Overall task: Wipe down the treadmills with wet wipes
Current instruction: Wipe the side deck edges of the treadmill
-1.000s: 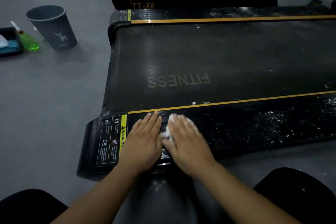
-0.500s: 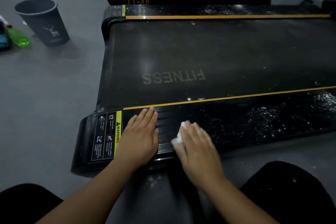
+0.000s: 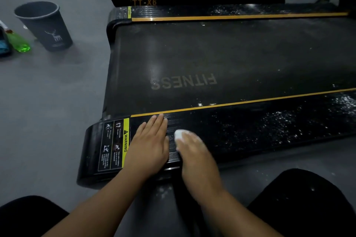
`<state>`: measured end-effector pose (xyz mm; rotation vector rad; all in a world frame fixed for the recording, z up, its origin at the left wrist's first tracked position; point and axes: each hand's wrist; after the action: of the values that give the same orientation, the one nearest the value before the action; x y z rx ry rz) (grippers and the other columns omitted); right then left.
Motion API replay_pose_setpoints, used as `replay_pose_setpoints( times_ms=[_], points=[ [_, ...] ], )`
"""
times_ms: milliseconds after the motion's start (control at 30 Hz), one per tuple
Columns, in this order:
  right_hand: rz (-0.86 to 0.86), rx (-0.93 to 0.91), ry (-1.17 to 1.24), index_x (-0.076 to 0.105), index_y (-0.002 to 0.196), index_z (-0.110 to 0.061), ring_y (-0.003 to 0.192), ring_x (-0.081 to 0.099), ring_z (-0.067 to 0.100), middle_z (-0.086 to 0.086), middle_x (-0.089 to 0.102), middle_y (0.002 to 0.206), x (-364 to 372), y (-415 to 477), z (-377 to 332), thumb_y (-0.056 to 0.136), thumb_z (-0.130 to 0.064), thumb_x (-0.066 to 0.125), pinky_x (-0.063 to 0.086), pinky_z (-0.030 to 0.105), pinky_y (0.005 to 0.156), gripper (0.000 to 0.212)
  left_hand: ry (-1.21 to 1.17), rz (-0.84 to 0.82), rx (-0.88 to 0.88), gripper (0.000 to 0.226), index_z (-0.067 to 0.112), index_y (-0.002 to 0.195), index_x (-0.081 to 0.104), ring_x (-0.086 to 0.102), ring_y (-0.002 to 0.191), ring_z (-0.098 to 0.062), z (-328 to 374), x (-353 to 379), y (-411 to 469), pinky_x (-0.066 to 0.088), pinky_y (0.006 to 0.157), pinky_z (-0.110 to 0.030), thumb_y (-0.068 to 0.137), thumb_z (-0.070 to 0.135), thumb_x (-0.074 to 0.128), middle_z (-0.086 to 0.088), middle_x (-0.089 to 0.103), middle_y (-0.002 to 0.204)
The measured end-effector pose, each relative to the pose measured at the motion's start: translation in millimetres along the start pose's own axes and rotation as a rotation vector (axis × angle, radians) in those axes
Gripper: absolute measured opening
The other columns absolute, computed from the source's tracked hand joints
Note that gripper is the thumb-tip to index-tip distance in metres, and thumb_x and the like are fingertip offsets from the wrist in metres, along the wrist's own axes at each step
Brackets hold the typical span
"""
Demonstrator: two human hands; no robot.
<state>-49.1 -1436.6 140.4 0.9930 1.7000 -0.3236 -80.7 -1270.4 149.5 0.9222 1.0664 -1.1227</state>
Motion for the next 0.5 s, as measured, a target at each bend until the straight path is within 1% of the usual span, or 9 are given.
replay_pose_setpoints(
  times_ms=[67,100,167,233,267,300,400,433,500],
  points=[
    [-0.038,-0.095,0.019,0.051,0.145,-0.007,0.141,0.044,0.025,0.008,0.051,0.149,-1,-28,-4,0.098,-0.01,0.037,0.034,0.042,0.118,0.048,-0.002,-0.005,-0.005,0.068,0.014,0.156,0.036,0.022,0.153,-0.017,0,0,0,0.01,0.123,-0.035,0.099,0.043,0.014,-0.003,0.028,0.165],
    [-0.025,-0.088,0.012,0.053,0.143,-0.006,0.141,0.045,0.026,0.009,0.052,0.149,-5,-36,4,0.098,-0.011,0.036,0.034,0.042,0.118,0.049,0.003,-0.008,-0.005,0.068,0.014,0.156,0.036,0.022,0.153,-0.018,0,-1,1,0.011,0.123,-0.036,0.099,0.043,0.014,-0.003,0.028,0.165],
    [0.049,0.047,-0.045,0.059,0.136,-0.005,0.135,0.051,0.029,0.01,0.057,0.143,-16,-28,26,0.097,-0.011,0.041,0.036,0.04,0.116,0.043,0.01,-0.01,-0.008,0.07,0.014,0.156,0.035,0.022,0.153,-0.018,1,-1,2,0.012,0.124,-0.037,0.098,0.044,0.012,-0.003,0.027,0.165],
    [0.109,0.202,-0.105,0.059,0.132,-0.007,0.132,0.052,0.028,0.008,0.058,0.138,-16,-1,35,0.102,-0.016,0.047,0.038,0.039,0.115,0.033,0.008,-0.011,-0.011,0.07,0.013,0.157,0.034,0.021,0.154,-0.018,3,-1,2,0.012,0.124,-0.037,0.097,0.043,0.011,-0.003,0.026,0.165],
    [0.107,0.211,-0.114,0.057,0.133,-0.008,0.132,0.051,0.027,0.006,0.057,0.138,-13,10,30,0.104,-0.02,0.048,0.038,0.04,0.116,0.033,0.006,-0.013,-0.011,0.07,0.013,0.157,0.035,0.022,0.154,-0.018,4,-1,3,0.012,0.124,-0.037,0.097,0.043,0.012,-0.003,0.027,0.165],
    [0.088,0.18,-0.109,0.055,0.136,-0.008,0.133,0.05,0.026,0.006,0.056,0.139,-7,13,21,0.105,-0.021,0.047,0.037,0.04,0.116,0.035,0.004,-0.012,-0.012,0.07,0.012,0.156,0.036,0.023,0.153,-0.019,4,-1,3,0.012,0.124,-0.037,0.097,0.043,0.013,-0.004,0.028,0.165],
    [0.001,-0.023,-0.06,0.055,0.139,-0.01,0.138,0.048,0.025,0.007,0.055,0.145,5,-8,5,0.106,-0.022,0.039,0.035,0.041,0.118,0.039,-0.002,-0.01,-0.012,0.07,0.011,0.155,0.037,0.024,0.153,-0.02,4,-1,3,0.01,0.122,-0.036,0.098,0.044,0.013,-0.006,0.029,0.164],
    [0.0,-0.043,-0.053,0.057,0.138,-0.01,0.138,0.048,0.025,0.007,0.056,0.145,0,-15,10,0.106,-0.022,0.039,0.036,0.041,0.117,0.039,-0.001,-0.016,-0.003,0.071,0.012,0.156,0.034,0.021,0.154,-0.019,4,-1,3,0.008,0.122,-0.035,0.098,0.045,0.012,-0.005,0.027,0.165],
    [0.062,0.051,-0.079,0.062,0.13,-0.009,0.132,0.053,0.026,0.008,0.061,0.138,-13,-14,30,0.101,-0.014,0.047,0.039,0.039,0.115,0.033,0.005,-0.029,0.002,0.073,0.014,0.159,0.028,0.014,0.155,-0.017,4,-1,4,0.004,0.123,-0.034,0.097,0.047,0.007,-0.003,0.021,0.167]
  ],
)
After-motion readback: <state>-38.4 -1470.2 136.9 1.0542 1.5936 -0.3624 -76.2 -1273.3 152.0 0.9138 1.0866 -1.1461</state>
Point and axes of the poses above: each hand's wrist, its own y-axis towards the middle knuckle, its own x-axis out of the palm, z = x × y
